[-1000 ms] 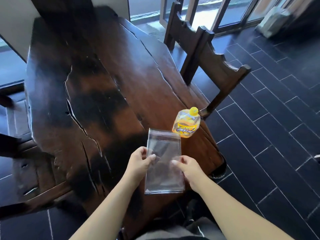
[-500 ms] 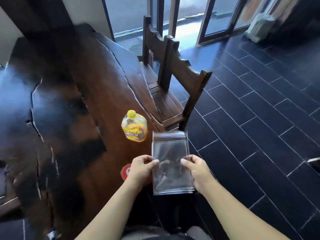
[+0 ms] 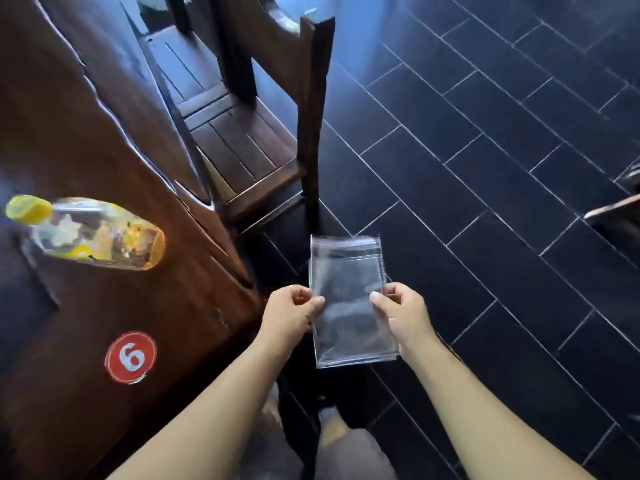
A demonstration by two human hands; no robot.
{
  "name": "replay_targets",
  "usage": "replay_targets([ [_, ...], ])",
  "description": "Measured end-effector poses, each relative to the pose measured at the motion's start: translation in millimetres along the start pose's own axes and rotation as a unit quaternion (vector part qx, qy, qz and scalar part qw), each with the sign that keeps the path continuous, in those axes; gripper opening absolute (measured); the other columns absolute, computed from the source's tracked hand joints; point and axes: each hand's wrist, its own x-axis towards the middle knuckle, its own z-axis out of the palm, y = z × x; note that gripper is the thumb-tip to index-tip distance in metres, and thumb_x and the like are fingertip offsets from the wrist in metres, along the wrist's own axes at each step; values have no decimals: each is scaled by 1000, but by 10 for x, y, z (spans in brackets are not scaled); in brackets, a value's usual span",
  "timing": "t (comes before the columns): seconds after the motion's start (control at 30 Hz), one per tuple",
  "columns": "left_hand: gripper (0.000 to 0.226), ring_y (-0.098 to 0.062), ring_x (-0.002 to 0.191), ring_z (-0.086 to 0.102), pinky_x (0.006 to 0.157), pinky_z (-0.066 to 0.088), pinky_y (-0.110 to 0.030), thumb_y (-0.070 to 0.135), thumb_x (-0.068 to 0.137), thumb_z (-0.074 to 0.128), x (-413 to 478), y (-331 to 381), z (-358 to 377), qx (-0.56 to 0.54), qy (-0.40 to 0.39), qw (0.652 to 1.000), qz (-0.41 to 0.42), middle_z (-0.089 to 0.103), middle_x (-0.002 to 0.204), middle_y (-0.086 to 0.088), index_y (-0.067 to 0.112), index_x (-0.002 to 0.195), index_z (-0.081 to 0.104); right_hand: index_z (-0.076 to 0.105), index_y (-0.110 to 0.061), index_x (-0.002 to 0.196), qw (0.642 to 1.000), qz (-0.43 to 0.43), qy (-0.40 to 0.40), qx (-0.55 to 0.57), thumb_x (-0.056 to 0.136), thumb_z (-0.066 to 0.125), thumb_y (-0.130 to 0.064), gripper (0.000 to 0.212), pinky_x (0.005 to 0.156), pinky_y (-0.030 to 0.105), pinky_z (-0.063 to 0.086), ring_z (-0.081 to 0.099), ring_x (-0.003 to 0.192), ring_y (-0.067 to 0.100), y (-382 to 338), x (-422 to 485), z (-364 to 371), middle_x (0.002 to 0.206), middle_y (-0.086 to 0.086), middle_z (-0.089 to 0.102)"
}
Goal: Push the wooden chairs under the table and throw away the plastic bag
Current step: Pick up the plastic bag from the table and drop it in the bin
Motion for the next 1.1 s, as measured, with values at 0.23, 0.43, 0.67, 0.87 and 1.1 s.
replay_targets([
  [0.23, 4, -21, 66, 59, 59, 51, -32, 5, 88, 66, 1056, -1008, 440, 20, 4, 996, -88, 67, 77, -12, 6, 87, 70, 59, 2, 79, 995, 95, -13, -14, 83, 67, -12, 16, 66, 36, 43, 47, 68, 21, 1073, 1057, 221, 70, 7, 54],
  [0.43, 14, -25, 74, 68, 65, 54, -37, -2, 86, 64, 1907, -1900, 599, 42, 23, 989, -140, 73, 81, -10, 10, 82, 70, 40, -14, 65, 983, 165, -32, -80, 84, 62, -10, 29, 55, 29, 35, 32, 50, 14, 1904, 1721, 650, 50, -7, 36],
  [0.67, 13, -34, 85, 72, 72, 60, -47, 3, 86, 64, 2524, -2586, 670, 31, 24, 984, -174, 73, 94, -17, 10, 96, 67, 40, -15, 69, 971, 228, -44, -58, 86, 59, -10, 26, 45, 23, 17, 23, 49, 15, 2628, 2304, 943, 58, 2, 31],
  [0.87, 38, -12, 56, 53, 44, 43, -20, 9, 93, 66, 2734, -2744, 660, -8, 7, 980, -200, 60, 83, -11, 15, 124, 46, 64, -12, 93, 969, 243, -3, -45, 88, 65, -16, 6, 63, 29, 45, 62, 77, 21, 2915, 2481, 1012, 82, 3, 65],
  [1.1, 36, -14, 51, 51, 48, 43, -27, 13, 94, 64, 2703, -2631, 607, 9, -6, 977, -212, 60, 81, -11, 15, 124, 44, 49, -19, 121, 960, 275, -10, -51, 89, 62, -24, 36, 51, 29, 44, 60, 66, 19, 2749, 2428, 1070, 114, 7, 63],
])
